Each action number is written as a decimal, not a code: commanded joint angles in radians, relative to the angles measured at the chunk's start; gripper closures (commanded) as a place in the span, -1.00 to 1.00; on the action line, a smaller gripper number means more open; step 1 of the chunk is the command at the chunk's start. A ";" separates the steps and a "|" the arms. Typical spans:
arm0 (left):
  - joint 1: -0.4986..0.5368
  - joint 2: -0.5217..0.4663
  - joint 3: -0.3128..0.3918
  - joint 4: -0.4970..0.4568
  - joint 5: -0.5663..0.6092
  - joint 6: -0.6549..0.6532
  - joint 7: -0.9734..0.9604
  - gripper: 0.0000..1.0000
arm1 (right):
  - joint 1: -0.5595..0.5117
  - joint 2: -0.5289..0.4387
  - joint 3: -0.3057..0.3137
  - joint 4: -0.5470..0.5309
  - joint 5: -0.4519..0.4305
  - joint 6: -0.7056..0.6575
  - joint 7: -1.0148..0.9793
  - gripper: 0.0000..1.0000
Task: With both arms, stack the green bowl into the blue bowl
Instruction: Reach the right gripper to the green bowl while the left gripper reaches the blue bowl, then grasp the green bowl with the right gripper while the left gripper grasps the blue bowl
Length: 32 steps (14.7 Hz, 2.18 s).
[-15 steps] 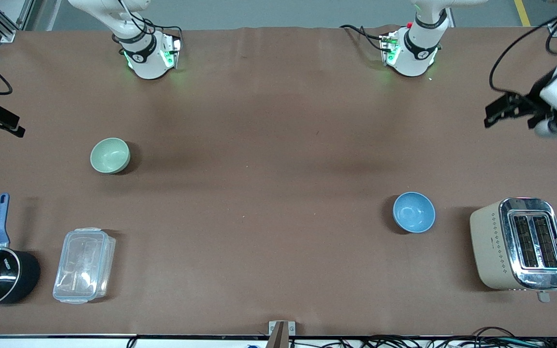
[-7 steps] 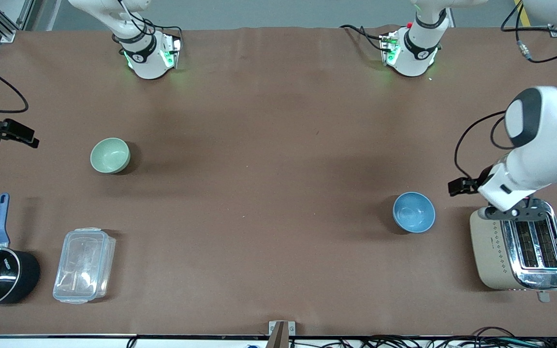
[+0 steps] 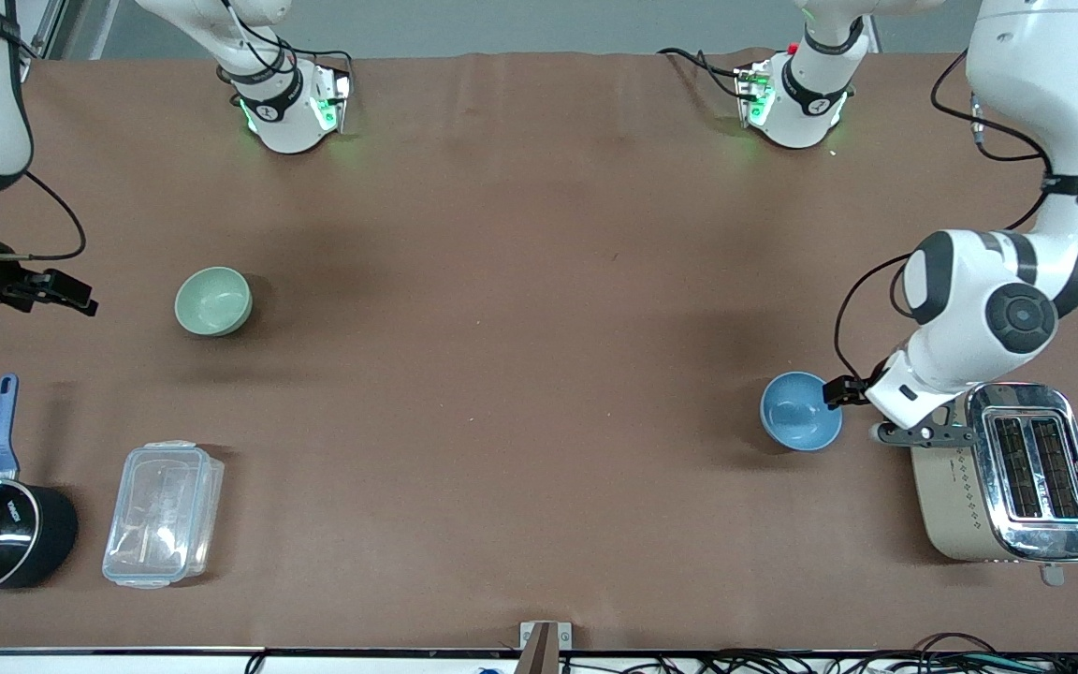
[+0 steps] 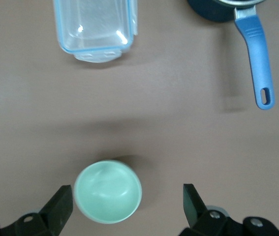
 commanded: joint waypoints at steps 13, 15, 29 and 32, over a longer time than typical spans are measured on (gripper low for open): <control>0.007 0.085 -0.004 -0.037 0.015 0.135 -0.016 0.98 | -0.119 0.264 0.013 -0.140 0.268 0.161 -0.260 -0.94; -0.001 0.048 -0.012 -0.042 0.015 0.094 -0.040 1.00 | -0.148 0.308 0.013 -0.140 0.345 0.161 -0.355 -0.94; -0.298 0.155 -0.300 0.160 0.018 -0.048 -0.845 1.00 | -0.146 0.330 0.015 -0.166 0.447 0.141 -0.414 0.85; -0.370 0.227 -0.297 0.214 0.093 0.010 -0.959 1.00 | -0.136 0.328 0.016 -0.166 0.447 0.140 -0.401 0.84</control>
